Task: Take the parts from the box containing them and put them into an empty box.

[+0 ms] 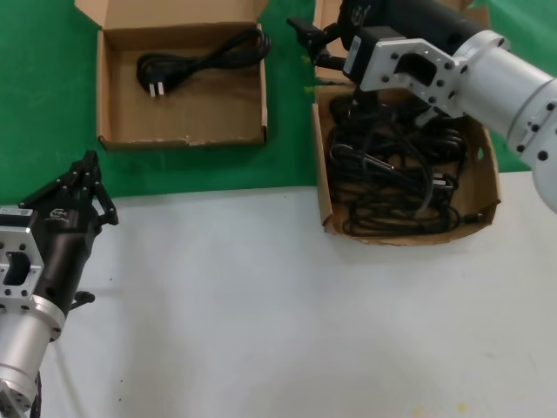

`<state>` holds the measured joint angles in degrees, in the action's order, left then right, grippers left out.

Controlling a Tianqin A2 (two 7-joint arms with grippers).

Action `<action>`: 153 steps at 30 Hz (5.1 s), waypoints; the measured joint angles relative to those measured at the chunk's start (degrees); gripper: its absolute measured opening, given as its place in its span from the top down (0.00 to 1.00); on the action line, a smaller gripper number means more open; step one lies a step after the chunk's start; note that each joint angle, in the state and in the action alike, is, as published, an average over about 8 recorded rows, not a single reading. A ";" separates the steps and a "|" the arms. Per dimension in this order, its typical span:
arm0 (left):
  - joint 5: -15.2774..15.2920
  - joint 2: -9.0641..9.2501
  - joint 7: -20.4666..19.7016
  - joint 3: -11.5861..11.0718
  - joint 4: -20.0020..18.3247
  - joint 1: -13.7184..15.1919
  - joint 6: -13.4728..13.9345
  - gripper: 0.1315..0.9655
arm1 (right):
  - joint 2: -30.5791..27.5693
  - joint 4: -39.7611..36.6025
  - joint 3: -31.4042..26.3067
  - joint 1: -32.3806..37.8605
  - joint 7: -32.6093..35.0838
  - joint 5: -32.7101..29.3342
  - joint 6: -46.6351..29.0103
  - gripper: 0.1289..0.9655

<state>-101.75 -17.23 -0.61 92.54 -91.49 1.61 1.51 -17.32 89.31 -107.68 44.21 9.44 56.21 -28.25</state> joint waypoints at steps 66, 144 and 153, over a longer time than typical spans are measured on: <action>-1.10 0.04 0.49 -0.69 -0.14 -1.28 -1.20 0.01 | 0.09 1.95 12.79 -35.27 -7.53 37.32 22.49 0.00; -1.34 0.04 0.59 -0.84 -0.17 -1.56 -1.46 0.00 | 0.12 2.30 15.48 -42.74 -9.13 45.35 27.30 0.00; -1.34 0.04 0.59 -0.84 -0.17 -1.56 -1.46 0.00 | 0.12 2.30 15.48 -42.74 -9.13 45.35 27.30 0.00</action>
<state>-103.09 -17.19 -0.02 91.70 -91.67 0.05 0.05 -17.20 91.61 -92.20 1.48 0.31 101.55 -0.95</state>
